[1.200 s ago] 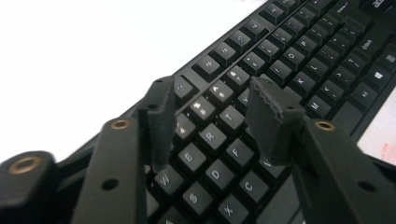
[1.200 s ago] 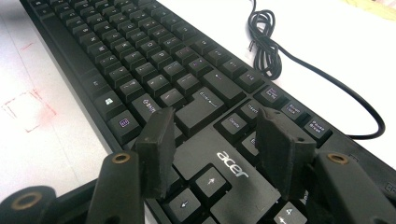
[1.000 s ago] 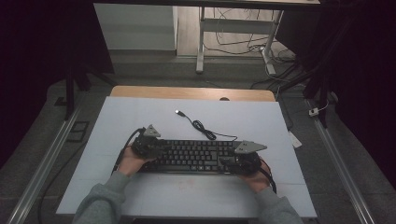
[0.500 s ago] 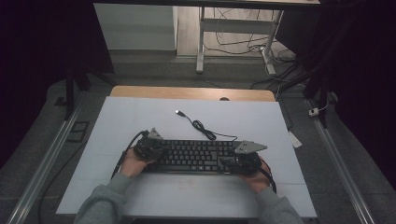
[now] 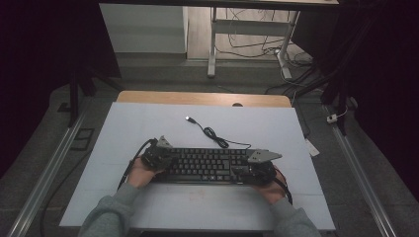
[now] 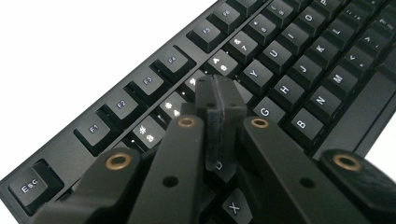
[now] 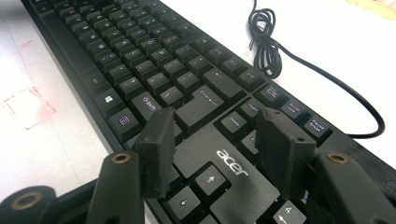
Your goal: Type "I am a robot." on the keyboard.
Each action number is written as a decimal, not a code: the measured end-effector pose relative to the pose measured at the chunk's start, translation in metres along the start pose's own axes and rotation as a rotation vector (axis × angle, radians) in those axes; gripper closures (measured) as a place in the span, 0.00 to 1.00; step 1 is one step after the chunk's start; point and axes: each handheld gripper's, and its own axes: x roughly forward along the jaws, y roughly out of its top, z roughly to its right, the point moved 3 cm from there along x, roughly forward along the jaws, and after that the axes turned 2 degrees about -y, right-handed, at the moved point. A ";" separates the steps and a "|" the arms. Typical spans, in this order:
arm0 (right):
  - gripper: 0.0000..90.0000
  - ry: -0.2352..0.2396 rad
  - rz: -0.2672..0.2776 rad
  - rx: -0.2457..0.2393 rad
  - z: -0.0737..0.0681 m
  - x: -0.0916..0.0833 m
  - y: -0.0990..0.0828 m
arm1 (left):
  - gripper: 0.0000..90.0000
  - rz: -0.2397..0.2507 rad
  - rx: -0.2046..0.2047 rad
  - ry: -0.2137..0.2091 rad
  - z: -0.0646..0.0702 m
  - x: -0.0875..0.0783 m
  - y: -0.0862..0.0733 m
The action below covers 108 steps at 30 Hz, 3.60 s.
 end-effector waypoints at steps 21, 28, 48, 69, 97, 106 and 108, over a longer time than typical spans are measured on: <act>0.53 -0.003 0.003 0.003 0.000 -0.001 0.000 | 0.67 0.177 -0.079 0.006 -0.007 -0.047 -0.003; 0.53 -0.002 0.005 0.003 0.001 -0.001 0.001 | 0.49 0.181 -0.099 0.014 -0.008 -0.054 -0.007; 0.53 0.004 0.016 0.001 0.000 -0.001 0.003 | 0.37 0.175 -0.138 0.016 -0.014 -0.056 -0.013; 0.63 0.023 0.055 0.031 -0.011 0.009 0.038 | 0.36 0.162 -0.129 0.011 -0.013 -0.054 -0.013; 1.00 0.137 -0.029 -0.014 -0.040 0.069 0.069 | 0.35 0.149 -0.116 0.017 -0.009 -0.049 -0.011; 1.00 0.148 -0.060 -0.034 -0.047 0.087 0.065 | 0.35 0.145 -0.113 0.019 -0.009 -0.049 -0.012; 1.00 0.147 -0.064 -0.031 -0.047 0.090 0.064 | 0.35 0.143 -0.110 0.016 -0.008 -0.049 -0.012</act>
